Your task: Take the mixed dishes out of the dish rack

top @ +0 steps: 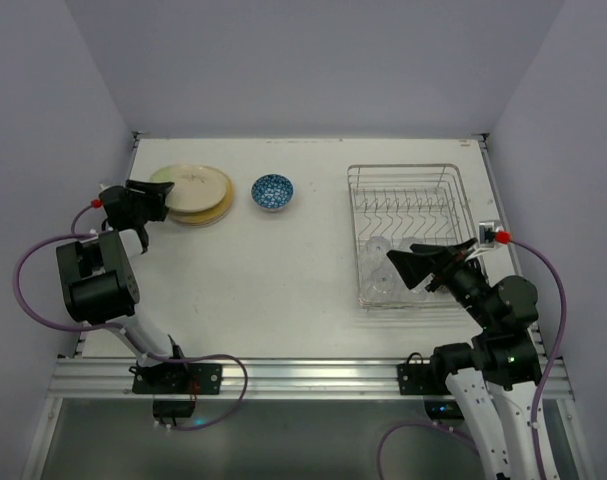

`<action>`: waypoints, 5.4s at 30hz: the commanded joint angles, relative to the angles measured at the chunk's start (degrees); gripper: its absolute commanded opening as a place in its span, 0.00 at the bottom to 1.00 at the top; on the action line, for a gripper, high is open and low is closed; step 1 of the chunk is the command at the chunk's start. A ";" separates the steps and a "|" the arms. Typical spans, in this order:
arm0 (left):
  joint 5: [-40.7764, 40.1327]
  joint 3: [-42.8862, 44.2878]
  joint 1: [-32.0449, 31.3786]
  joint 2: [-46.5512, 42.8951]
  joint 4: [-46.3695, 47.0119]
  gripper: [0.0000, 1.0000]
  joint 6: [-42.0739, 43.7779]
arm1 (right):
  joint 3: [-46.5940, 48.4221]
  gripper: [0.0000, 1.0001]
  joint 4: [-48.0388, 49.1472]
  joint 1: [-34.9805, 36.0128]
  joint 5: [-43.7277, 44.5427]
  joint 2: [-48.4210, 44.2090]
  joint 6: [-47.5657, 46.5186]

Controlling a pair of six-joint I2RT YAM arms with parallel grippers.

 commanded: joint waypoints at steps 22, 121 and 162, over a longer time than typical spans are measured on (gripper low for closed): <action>-26.07 26.27 -12.33 3.58 -44.31 1.00 18.25 | 5.19 0.99 -6.69 -0.16 2.88 -1.68 -3.74; -27.74 0.10 -30.53 -49.14 -60.58 1.00 48.58 | 31.56 0.34 -27.16 22.42 42.61 68.46 -15.25; 32.20 -7.81 -51.97 -38.43 26.86 0.87 8.06 | 6.78 0.00 32.16 22.34 -6.69 23.45 -5.58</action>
